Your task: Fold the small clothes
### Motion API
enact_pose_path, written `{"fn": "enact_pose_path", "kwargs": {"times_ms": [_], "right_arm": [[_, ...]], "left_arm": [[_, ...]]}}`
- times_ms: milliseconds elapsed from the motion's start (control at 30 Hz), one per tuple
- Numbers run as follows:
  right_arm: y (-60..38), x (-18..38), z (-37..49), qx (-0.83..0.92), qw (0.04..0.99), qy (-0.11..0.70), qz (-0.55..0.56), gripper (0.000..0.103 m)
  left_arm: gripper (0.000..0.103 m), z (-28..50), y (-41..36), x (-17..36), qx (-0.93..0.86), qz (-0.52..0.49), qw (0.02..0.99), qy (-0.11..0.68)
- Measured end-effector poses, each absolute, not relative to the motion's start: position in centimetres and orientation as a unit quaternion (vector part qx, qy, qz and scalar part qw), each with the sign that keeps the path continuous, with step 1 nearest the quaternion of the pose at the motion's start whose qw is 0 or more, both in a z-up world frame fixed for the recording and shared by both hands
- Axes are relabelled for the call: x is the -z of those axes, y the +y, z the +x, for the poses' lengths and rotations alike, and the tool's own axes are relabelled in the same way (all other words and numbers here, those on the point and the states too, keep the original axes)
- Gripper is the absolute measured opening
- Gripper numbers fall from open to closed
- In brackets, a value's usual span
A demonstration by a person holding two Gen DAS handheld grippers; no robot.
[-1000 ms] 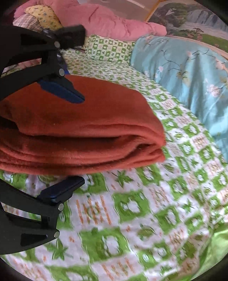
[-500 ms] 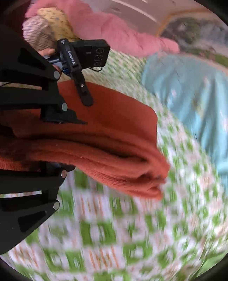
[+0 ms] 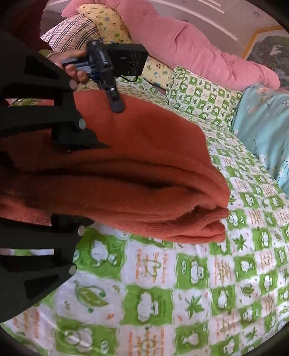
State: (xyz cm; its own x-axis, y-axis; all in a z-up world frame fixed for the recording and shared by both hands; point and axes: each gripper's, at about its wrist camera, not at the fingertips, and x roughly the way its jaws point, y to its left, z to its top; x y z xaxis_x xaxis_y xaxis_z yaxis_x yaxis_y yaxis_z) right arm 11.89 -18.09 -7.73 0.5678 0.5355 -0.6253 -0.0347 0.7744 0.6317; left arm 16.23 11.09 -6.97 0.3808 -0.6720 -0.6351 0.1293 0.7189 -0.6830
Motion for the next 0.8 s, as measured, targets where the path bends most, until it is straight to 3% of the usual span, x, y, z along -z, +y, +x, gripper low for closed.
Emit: {"fn": "enact_pose_path", "kwargs": {"times_ms": [200, 433, 467, 533, 567, 667, 700, 800], "right_arm": [[-19.1, 4.6, 9.6, -0.129, 0.866, 0.406, 0.261, 0.051], [-18.2, 2.8, 7.3, -0.132, 0.877, 0.373, 0.272, 0.054], [-17.9, 2.7, 7.0, -0.133, 0.878, 0.371, 0.270, 0.054], [-17.8, 2.4, 6.3, -0.131, 0.881, 0.366, 0.269, 0.054], [-17.9, 2.3, 6.1, -0.129, 0.883, 0.362, 0.270, 0.054], [-18.4, 2.0, 5.9, -0.126, 0.883, 0.354, 0.281, 0.054], [-18.6, 1.9, 5.8, -0.124, 0.884, 0.352, 0.281, 0.054], [-19.0, 1.2, 5.6, -0.115, 0.892, 0.342, 0.272, 0.054]], "left_arm": [[0.057, 20.5, 13.3, 5.4, 0.242, -0.286, 0.799, 0.470], [0.055, 28.5, 16.5, 8.5, 0.220, -0.377, 0.765, 0.474], [0.053, 29.4, 16.3, 8.9, 0.222, -0.385, 0.760, 0.475], [0.023, 30.7, 15.9, 9.4, 0.230, -0.380, 0.758, 0.478], [0.016, 31.3, 15.3, 9.4, 0.233, -0.363, 0.762, 0.483], [0.009, 32.7, 13.2, 8.2, 0.231, -0.310, 0.787, 0.480], [0.002, 32.9, 12.6, 7.4, 0.232, -0.299, 0.797, 0.471], [0.002, 33.9, 12.7, 3.7, 0.223, -0.271, 0.835, 0.424]]}}
